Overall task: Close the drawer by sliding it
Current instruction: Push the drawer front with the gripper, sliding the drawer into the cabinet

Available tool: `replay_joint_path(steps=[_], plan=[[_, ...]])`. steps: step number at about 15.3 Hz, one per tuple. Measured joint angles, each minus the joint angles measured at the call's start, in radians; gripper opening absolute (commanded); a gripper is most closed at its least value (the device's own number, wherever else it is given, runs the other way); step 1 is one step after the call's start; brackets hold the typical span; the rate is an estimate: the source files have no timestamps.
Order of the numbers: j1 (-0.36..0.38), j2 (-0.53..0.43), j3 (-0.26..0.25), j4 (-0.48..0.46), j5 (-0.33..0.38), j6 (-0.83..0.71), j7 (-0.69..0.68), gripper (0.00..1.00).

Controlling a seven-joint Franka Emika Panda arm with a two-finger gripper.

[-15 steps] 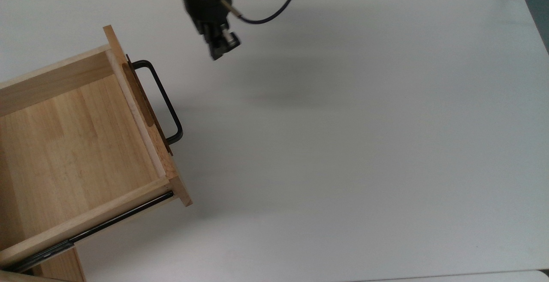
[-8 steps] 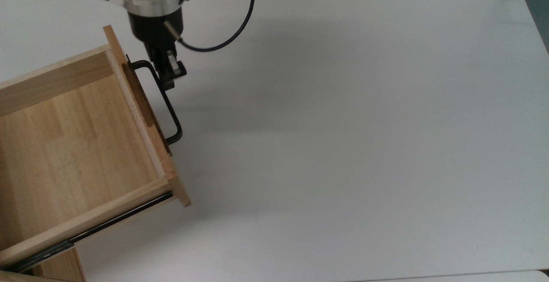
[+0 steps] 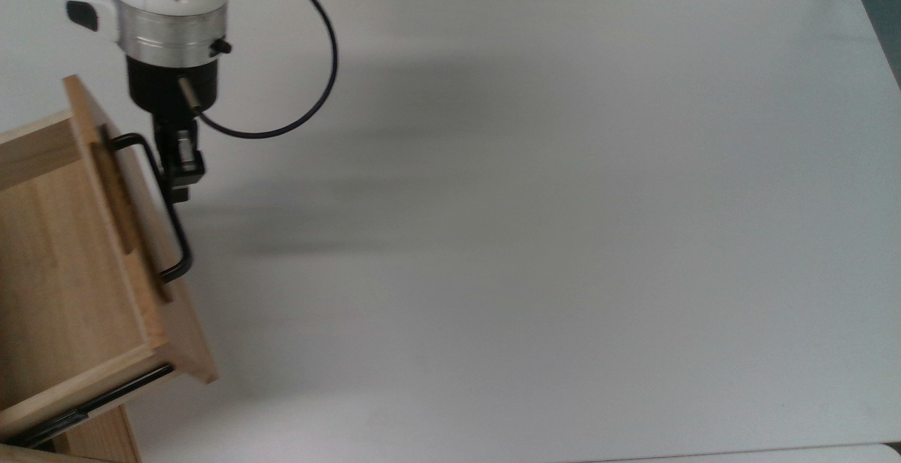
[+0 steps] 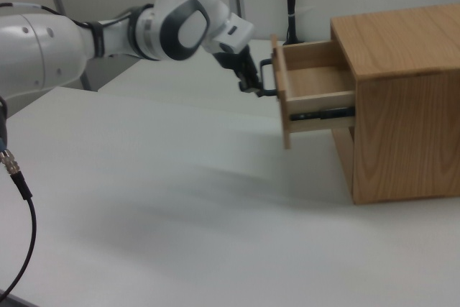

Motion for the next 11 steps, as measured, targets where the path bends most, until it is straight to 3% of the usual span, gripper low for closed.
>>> replay_joint_path(steps=[4,11], plan=[[-0.041,0.036,-0.03,0.0,0.0,0.173,0.001,0.0],[-0.117,0.09,-0.035,0.0,-0.016,0.397,0.001,0.0]])
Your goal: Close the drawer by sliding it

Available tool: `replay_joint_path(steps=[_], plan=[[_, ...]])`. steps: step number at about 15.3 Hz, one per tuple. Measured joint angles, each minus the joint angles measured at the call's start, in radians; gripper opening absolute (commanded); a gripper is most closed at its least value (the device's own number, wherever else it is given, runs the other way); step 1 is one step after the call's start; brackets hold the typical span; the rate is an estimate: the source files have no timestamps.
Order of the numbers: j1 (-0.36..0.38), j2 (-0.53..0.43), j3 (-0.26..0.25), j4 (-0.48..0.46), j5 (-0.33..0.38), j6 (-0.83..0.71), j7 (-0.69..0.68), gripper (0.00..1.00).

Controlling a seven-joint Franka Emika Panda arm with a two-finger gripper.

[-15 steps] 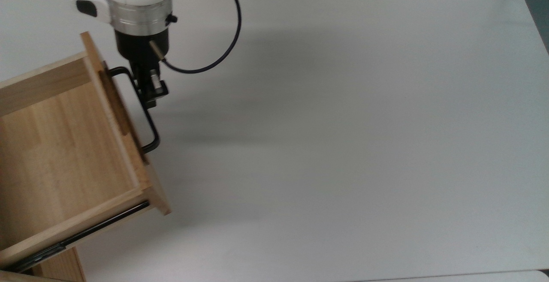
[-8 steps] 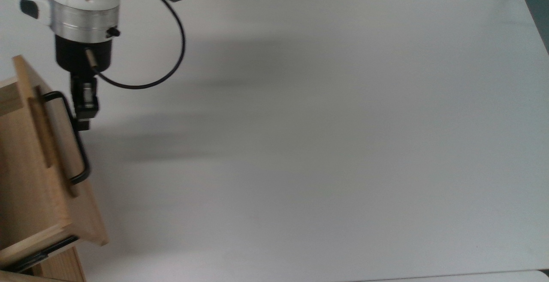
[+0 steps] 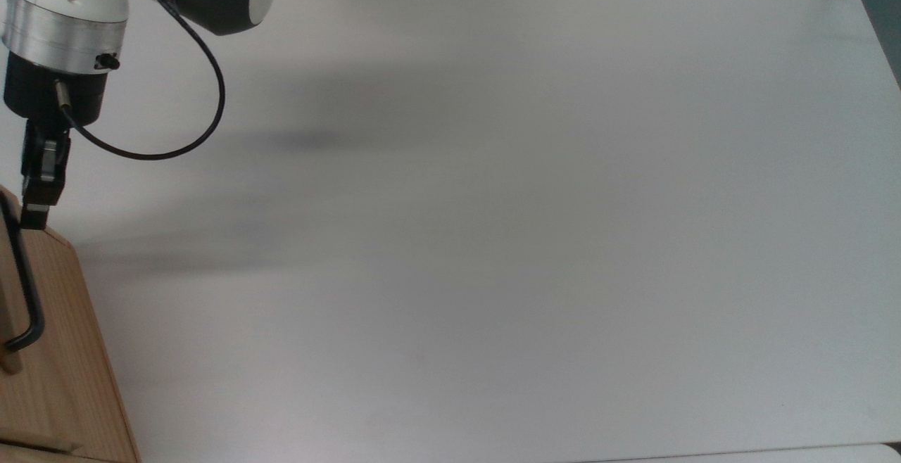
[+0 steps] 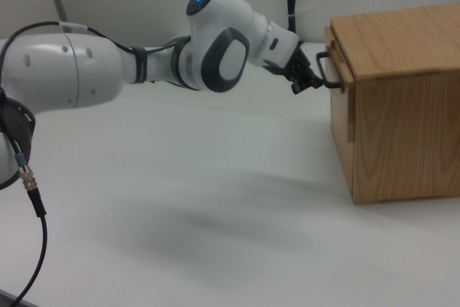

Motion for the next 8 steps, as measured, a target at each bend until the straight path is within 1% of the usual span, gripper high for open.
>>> replay_joint_path(steps=[2,8], plan=[[-0.012,0.007,0.0,-0.001,-0.006,0.038,0.0,0.0],[-0.015,0.009,0.001,-0.002,-0.033,0.053,-0.018,0.02]])
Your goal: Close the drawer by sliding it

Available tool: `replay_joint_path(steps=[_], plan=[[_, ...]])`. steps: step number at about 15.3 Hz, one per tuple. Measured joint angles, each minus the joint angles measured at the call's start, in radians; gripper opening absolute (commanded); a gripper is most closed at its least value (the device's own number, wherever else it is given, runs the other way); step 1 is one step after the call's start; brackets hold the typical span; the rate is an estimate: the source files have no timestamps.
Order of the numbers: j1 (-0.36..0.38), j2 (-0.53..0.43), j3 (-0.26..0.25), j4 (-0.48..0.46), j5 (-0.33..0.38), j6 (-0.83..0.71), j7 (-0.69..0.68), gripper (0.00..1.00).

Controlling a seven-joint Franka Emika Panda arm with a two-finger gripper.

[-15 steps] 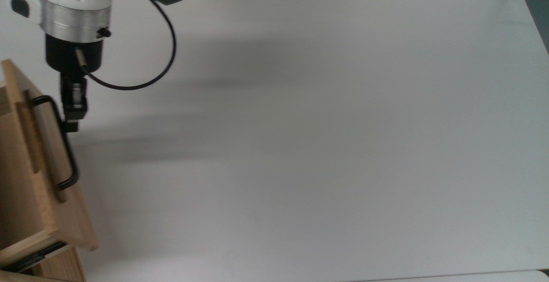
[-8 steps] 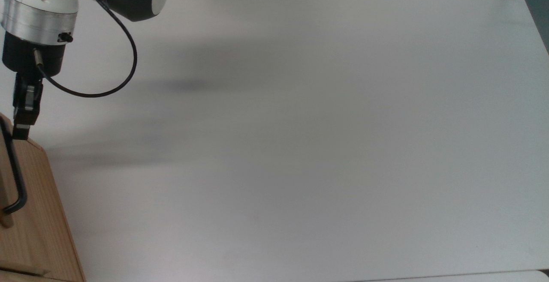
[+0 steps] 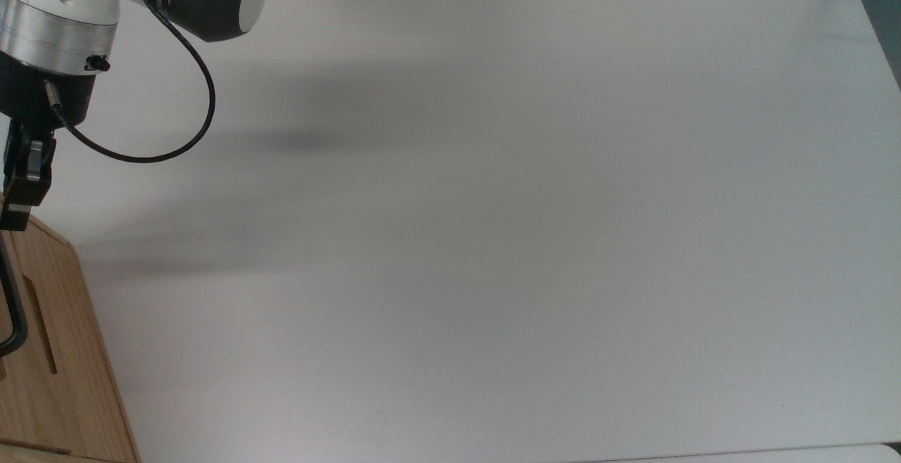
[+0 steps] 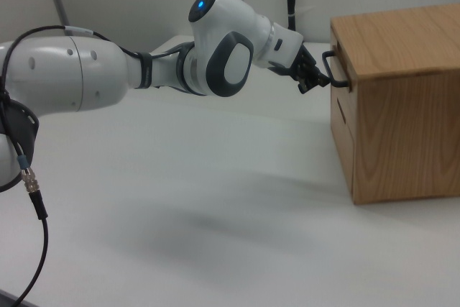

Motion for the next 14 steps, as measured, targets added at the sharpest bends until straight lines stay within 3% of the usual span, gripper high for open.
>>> replay_joint_path(steps=[4,8,11,14], plan=[[0.02,-0.045,0.006,-0.01,-0.007,-0.042,-0.061,0.06],[0.123,-0.166,0.042,-0.03,-0.005,-0.408,-0.188,0.12],[0.217,-0.248,0.075,-0.056,0.011,-0.656,-0.309,0.23],[0.238,-0.309,0.161,-0.097,0.027,-0.81,-0.472,0.44]])
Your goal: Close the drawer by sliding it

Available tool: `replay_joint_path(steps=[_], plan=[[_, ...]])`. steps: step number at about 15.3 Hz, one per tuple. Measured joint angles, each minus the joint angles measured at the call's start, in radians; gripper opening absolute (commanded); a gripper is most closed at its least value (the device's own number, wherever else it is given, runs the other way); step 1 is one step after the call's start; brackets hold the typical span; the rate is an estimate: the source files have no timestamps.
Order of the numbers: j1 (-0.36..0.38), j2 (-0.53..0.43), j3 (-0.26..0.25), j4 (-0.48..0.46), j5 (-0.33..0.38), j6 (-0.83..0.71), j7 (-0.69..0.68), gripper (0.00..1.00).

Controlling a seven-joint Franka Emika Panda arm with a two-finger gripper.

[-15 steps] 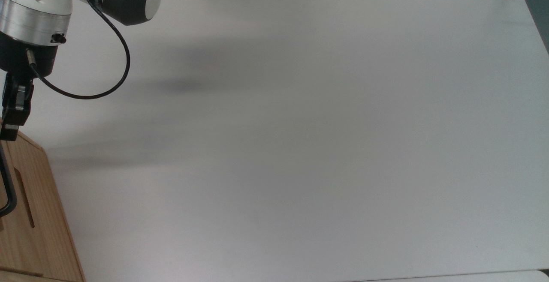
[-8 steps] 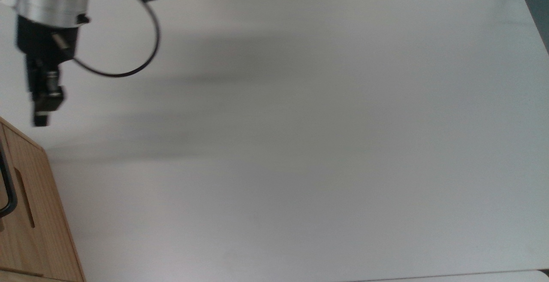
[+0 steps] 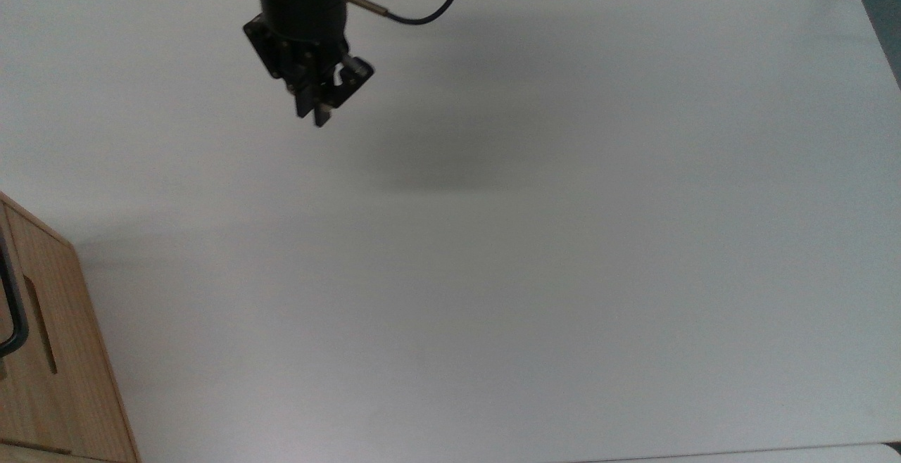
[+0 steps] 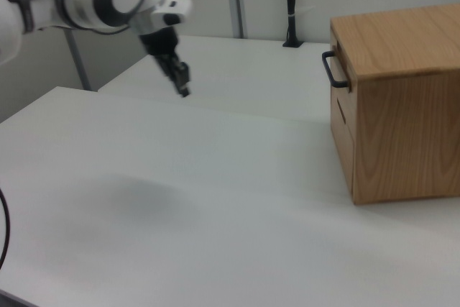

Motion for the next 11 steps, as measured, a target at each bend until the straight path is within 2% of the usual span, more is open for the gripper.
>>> replay_joint_path(steps=[3,7,11], plan=[[-0.004,-0.065,0.044,-0.032,0.068,-0.093,-0.186,1.0],[-0.062,-0.152,0.104,-0.052,0.098,-0.237,-0.395,1.0],[-0.087,-0.167,0.13,-0.062,0.098,-0.254,-0.421,1.0]])
